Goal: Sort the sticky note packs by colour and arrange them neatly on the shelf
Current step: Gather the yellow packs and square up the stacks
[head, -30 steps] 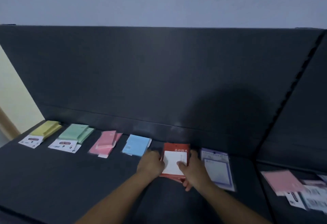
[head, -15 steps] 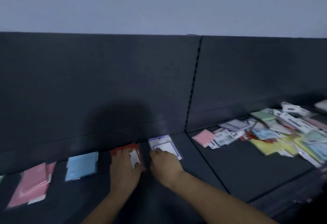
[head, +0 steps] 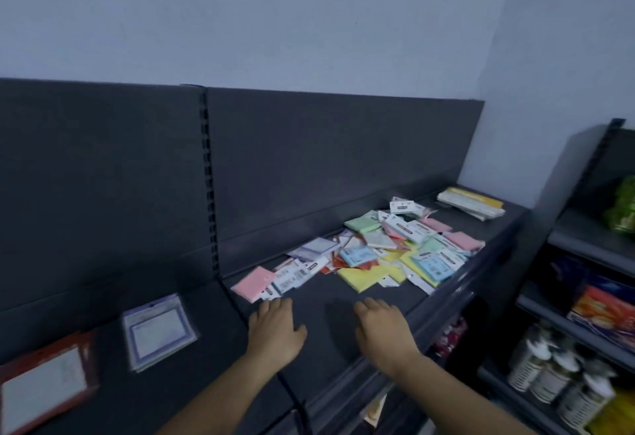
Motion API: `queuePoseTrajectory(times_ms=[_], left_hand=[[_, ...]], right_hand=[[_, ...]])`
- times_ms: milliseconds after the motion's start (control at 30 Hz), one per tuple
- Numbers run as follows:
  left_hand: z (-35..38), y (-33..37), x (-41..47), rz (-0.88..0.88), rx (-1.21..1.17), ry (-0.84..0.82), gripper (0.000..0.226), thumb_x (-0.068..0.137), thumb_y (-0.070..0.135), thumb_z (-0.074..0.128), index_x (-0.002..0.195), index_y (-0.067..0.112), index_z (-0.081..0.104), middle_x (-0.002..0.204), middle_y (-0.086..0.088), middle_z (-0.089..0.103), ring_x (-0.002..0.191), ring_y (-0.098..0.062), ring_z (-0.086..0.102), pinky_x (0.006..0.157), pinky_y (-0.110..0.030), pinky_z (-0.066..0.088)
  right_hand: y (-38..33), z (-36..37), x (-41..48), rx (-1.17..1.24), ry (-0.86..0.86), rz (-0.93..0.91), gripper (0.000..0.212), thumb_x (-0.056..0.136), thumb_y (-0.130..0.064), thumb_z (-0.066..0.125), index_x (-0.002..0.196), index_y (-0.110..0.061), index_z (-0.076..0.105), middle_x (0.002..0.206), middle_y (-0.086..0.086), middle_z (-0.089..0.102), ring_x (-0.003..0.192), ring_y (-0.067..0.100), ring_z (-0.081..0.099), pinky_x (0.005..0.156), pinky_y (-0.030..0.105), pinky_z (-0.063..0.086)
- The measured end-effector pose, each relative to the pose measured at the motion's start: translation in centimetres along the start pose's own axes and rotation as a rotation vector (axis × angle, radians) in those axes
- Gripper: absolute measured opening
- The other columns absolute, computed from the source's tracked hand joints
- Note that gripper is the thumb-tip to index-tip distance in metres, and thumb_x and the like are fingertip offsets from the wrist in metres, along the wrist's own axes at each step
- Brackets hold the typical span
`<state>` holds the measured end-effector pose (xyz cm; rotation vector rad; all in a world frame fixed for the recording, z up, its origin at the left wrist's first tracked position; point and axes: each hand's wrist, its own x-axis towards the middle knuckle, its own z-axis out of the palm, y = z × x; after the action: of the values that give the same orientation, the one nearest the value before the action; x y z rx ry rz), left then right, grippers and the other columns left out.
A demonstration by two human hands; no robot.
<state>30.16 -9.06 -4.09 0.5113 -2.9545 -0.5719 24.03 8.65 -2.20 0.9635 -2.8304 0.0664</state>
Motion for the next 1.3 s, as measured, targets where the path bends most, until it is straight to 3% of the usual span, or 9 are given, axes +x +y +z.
queuePoseTrajectory(times_ms=[133,300,433,567,833,1000,1100,1200,1300], left_hand=[[2.8,5.7,4.4,0.013,0.071,-0.074,0.065,0.094,0.045,0.041,0.145,0.010,0.021,0.151,-0.005,0.027,0.140,-0.022,0.020,0.113,-0.037,0.019],[5.5,9.9,9.8,-0.007,0.090,-0.091,0.073,0.092,0.052,0.041,0.146,0.010,0.017,0.153,-0.008,0.022,0.141,-0.024,0.019,0.114,-0.039,0.019],[7.1,11.6,12.2,-0.038,0.107,-0.107,0.072,0.094,0.052,0.036,0.148,0.011,0.010,0.156,-0.008,0.011,0.144,-0.025,0.009,0.116,-0.039,0.013],[8.5,12.4,13.8,-0.075,0.122,-0.137,0.076,0.094,0.054,0.033,0.149,0.013,0.001,0.158,-0.007,-0.001,0.145,-0.026,0.003,0.117,-0.040,0.008],[11.1,14.3,17.5,-0.183,0.112,-0.006,0.083,0.093,0.059,0.023,0.148,0.003,-0.004,0.158,-0.012,-0.003,0.145,-0.025,-0.004,0.118,-0.038,0.001],[12.1,14.8,21.6,-0.058,0.092,0.041,0.070,0.095,0.057,0.014,0.150,0.018,0.000,0.158,-0.012,0.000,0.145,-0.028,-0.003,0.118,-0.042,-0.006],[12.0,14.7,24.1,0.016,-0.078,0.009,0.079,0.081,0.074,0.005,0.148,0.032,0.016,0.154,-0.005,0.018,0.141,-0.025,0.016,0.118,-0.037,0.010],[12.0,14.0,26.8,-0.051,-0.310,0.038,0.075,0.083,0.063,0.046,0.143,0.021,0.030,0.137,0.000,0.038,0.126,-0.019,0.038,0.107,-0.032,0.035],[12.3,14.1,29.1,-0.122,-0.404,0.025,0.065,0.081,0.049,0.062,0.135,0.019,0.041,0.132,0.000,0.048,0.124,-0.021,0.047,0.102,-0.033,0.041]], right_hand=[[9.5,0.1,-2.4,0.043,0.087,0.068,0.022,0.088,-0.015,0.043,0.107,-0.019,0.054,0.104,0.002,0.058,0.100,0.025,0.055,0.072,0.032,0.034],[19.4,1.6,-4.7,0.032,0.092,0.177,0.029,0.056,-0.016,0.077,0.074,-0.029,0.059,0.065,-0.008,0.056,0.061,0.011,0.060,0.053,0.017,0.029],[24.4,2.2,-4.5,0.105,0.069,0.186,0.033,0.054,-0.013,0.081,0.077,-0.027,0.063,0.067,-0.011,0.057,0.061,0.012,0.059,0.053,0.018,0.032],[25.6,2.0,-1.8,0.198,0.059,0.106,0.025,0.083,-0.014,0.057,0.106,-0.022,0.061,0.098,-0.006,0.059,0.096,0.018,0.055,0.079,0.028,0.040],[24.6,4.3,7.8,0.161,-0.029,-0.023,0.051,0.092,-0.035,0.041,0.139,-0.020,0.034,0.146,0.002,0.030,0.138,0.021,0.023,0.113,0.032,0.017],[25.6,7.0,13.0,0.054,-0.196,-0.013,0.085,0.078,-0.068,-0.003,0.149,-0.024,0.002,0.158,0.006,-0.008,0.144,0.026,-0.013,0.115,0.043,-0.005],[26.3,7.7,15.2,0.064,-0.205,-0.125,0.101,0.062,-0.077,-0.016,0.149,-0.026,-0.006,0.156,0.004,-0.016,0.139,0.022,-0.024,0.108,0.037,-0.016],[26.6,7.9,17.0,0.117,-0.195,-0.200,0.094,0.066,-0.073,-0.011,0.149,-0.028,-0.004,0.156,0.001,-0.013,0.144,0.021,-0.018,0.108,0.035,-0.018],[26.5,8.7,19.0,0.128,-0.205,-0.198,0.097,0.065,-0.071,-0.016,0.150,-0.027,0.001,0.158,0.002,-0.005,0.143,0.019,-0.018,0.108,0.035,-0.019]])
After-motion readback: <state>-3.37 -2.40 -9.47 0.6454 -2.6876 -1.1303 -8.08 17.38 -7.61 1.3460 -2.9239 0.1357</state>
